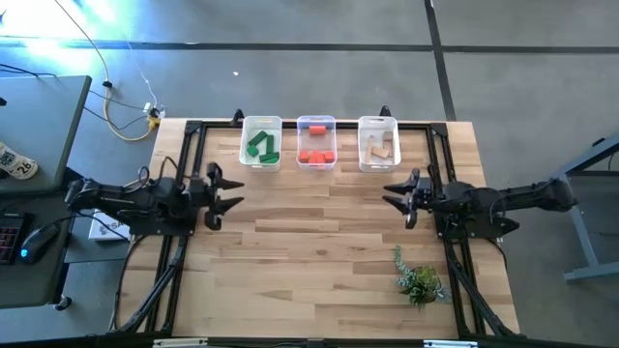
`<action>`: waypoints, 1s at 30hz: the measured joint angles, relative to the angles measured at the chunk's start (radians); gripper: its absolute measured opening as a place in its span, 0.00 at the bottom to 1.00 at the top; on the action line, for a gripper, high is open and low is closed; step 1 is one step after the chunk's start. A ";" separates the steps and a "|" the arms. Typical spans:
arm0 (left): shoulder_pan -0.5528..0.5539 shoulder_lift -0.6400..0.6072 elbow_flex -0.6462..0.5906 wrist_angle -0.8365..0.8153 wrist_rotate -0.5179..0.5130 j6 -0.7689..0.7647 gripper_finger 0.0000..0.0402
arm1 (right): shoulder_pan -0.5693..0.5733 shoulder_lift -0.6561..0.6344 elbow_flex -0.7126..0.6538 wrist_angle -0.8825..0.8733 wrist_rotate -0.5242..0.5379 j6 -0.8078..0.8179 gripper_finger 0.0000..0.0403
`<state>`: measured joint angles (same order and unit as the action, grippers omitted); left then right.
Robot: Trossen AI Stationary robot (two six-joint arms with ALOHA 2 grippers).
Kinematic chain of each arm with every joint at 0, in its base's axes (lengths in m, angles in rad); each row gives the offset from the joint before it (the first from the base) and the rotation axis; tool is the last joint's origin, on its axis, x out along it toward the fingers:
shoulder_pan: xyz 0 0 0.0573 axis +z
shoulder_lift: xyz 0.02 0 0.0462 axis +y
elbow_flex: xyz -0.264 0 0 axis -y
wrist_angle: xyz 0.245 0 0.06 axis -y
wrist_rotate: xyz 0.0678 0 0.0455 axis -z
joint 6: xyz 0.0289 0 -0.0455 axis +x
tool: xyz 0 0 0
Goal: Sort & place blocks by color
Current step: Return to Home Position
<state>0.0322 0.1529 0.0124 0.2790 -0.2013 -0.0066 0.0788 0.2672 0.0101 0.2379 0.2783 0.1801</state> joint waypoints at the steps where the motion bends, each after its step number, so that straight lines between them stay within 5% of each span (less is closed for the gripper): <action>1: 0.000 -0.022 0.000 -0.003 -0.004 0.006 0.46 | 0.000 -0.008 0.000 0.001 0.000 -0.009 0.35; 8: 0.000 -0.150 0.000 -0.110 -0.028 0.021 0.46 | 0.000 -0.079 0.000 -0.003 0.000 -0.073 0.35; 15: 0.000 -0.148 0.001 -0.247 -0.029 -0.019 0.46 | 0.000 -0.150 0.000 -0.129 -0.001 -0.047 0.35; 30: 0.000 -0.147 0.001 -0.251 0.066 0.068 0.46 | 0.000 -0.169 0.000 -0.195 -0.092 0.003 0.35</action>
<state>0.0322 0.0055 0.0135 0.0285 -0.1349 0.0619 0.0792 0.0982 0.0101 0.0433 0.1868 0.1829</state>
